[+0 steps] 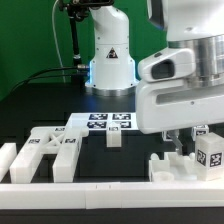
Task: Assemble chair
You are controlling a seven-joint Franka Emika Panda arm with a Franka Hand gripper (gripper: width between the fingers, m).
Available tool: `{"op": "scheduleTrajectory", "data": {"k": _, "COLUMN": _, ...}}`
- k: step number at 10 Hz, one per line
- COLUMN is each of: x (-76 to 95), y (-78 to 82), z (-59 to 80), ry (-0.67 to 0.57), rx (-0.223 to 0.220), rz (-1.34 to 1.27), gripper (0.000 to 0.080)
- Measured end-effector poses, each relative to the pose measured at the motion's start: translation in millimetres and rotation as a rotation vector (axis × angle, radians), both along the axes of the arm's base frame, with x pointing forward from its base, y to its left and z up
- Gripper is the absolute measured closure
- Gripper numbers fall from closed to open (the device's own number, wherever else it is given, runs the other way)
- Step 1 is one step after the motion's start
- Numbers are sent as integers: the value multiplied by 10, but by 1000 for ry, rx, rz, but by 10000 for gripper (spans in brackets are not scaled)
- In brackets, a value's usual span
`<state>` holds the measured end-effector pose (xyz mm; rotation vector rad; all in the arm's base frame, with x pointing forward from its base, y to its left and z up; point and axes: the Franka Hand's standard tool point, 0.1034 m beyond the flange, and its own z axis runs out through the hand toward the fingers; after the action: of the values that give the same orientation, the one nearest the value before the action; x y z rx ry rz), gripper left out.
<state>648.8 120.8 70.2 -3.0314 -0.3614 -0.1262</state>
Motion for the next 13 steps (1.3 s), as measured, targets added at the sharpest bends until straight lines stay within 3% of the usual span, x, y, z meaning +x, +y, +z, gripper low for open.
{"op": "scheduleTrajectory", "data": {"k": 2, "x": -3, "y": -2, "z": -4, "ry": 3, "rx": 5, "rz": -22, "gripper": 150}}
{"op": "scheduleTrajectory", "data": {"k": 4, "x": -5, "y": 4, "z": -5, "ry": 15, "rx": 15, "rz": -138, "gripper": 474}}
{"op": "scheduleTrajectory", "data": {"k": 6, "x": -2, "y": -12, "z": -7, "ry": 29, "rx": 25, "rz": -305, "gripper": 512}}
{"op": "scheduleTrajectory", "data": {"k": 9, "x": -3, "y": 4, "z": -6, "ry": 57, "rx": 39, "rz": -881, "gripper": 512}}
{"op": "scheduleTrajectory", "data": {"k": 13, "x": -16, "y": 25, "z": -23, "ry": 150, "rx": 136, "rz": -1500, "gripper": 512}}
